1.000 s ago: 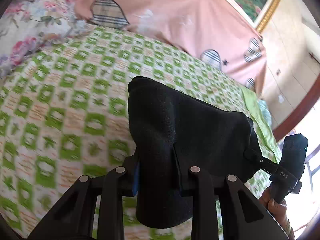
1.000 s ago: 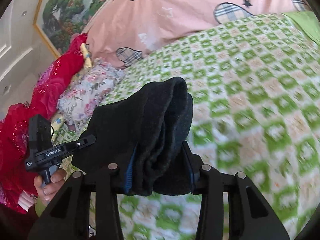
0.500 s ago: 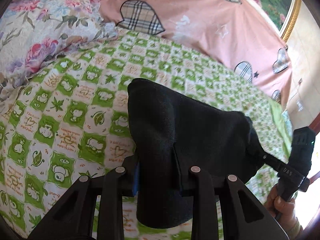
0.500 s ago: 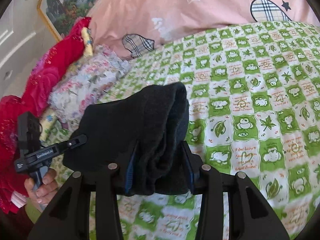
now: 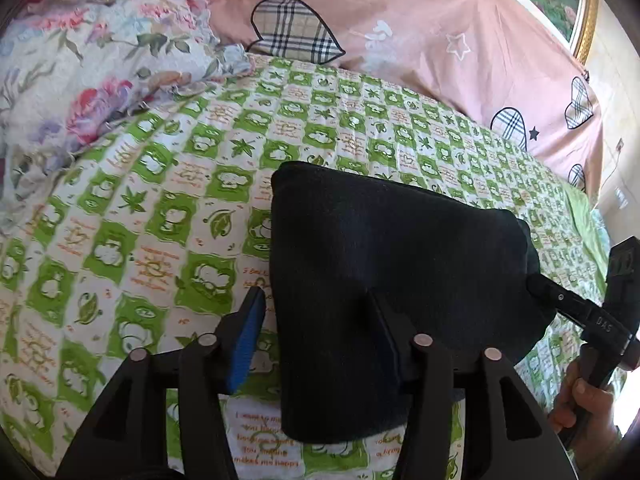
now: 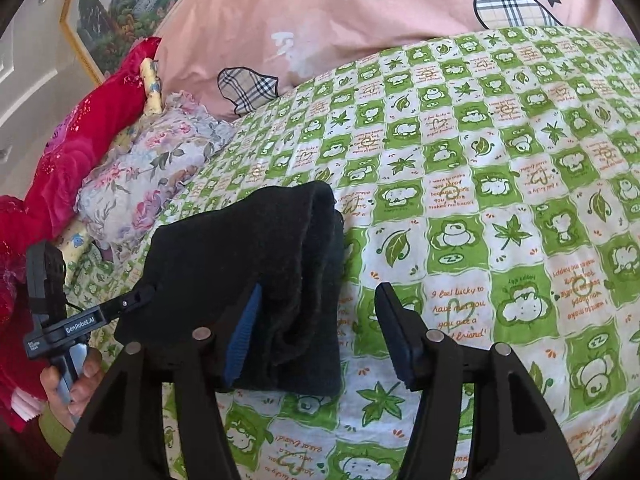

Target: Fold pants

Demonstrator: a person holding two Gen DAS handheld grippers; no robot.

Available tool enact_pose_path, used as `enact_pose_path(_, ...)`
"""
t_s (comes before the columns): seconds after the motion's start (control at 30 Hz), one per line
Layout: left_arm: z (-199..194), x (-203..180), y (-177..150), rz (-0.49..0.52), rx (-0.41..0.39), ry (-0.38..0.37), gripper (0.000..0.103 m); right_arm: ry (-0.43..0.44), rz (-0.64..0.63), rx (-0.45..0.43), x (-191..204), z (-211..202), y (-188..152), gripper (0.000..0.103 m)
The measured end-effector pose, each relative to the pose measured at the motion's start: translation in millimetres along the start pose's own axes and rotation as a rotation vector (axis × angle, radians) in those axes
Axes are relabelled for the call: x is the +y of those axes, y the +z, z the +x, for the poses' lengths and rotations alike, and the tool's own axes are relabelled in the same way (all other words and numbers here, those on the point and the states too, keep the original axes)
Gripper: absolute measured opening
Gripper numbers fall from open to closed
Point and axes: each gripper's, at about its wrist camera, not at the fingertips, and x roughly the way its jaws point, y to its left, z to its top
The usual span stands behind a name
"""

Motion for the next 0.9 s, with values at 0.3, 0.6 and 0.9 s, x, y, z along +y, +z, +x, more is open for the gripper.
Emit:
enact_pose_path(0.3,-27.0,-2.9,-12.3,-0.018,-0.035,0.012,0.068,-0.024,-0.055,-0.043,22.9,-21.7,-10.5,0.063)
enact_pose_path(0.6,-51.2,-8.2,-30.1,-0.013,-0.055,0.021,0.072,-0.023,-0.124,-0.069,49.2,-38.7,-25.7,0.078)
enact_pose_path(0.9,-69.3,-9.6,-46.1,-0.003,-0.077,0.055,0.081,-0.042,-0.194,-0.066,68.3,-46.8,-46.7,0.091)
